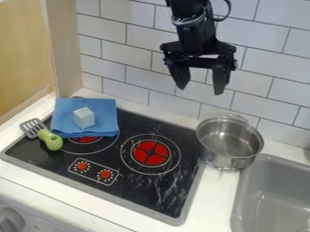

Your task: Take the white object from the blue cloth and put it on the right side burner

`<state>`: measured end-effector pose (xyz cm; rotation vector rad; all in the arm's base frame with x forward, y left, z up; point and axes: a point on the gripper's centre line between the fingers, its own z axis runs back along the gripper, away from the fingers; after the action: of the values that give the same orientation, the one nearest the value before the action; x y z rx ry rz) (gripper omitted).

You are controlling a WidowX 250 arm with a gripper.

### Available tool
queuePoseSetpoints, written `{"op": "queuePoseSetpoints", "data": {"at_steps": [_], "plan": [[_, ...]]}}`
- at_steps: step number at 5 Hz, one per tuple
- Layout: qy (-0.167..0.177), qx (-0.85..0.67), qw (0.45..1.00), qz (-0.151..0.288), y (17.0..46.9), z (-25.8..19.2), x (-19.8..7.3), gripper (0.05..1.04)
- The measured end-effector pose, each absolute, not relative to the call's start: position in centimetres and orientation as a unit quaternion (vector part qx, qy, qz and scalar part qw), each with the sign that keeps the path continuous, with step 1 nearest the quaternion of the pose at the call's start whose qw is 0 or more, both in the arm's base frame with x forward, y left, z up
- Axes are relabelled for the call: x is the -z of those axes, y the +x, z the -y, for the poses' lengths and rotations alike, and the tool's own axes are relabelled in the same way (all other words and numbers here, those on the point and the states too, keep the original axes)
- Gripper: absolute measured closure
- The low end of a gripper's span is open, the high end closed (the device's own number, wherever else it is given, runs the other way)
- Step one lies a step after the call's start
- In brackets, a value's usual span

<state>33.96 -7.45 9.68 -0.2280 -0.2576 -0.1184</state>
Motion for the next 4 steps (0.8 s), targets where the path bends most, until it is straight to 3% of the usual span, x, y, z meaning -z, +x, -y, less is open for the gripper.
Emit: {"op": "queuePoseSetpoints", "data": {"at_steps": [2,4], "plan": [[-0.099,0.04,0.991,0.079,31.9,6.9,-7.0,0.085],[-0.079,-0.001,0.994,0.081,30.5,4.7,-7.6,0.085]]}}
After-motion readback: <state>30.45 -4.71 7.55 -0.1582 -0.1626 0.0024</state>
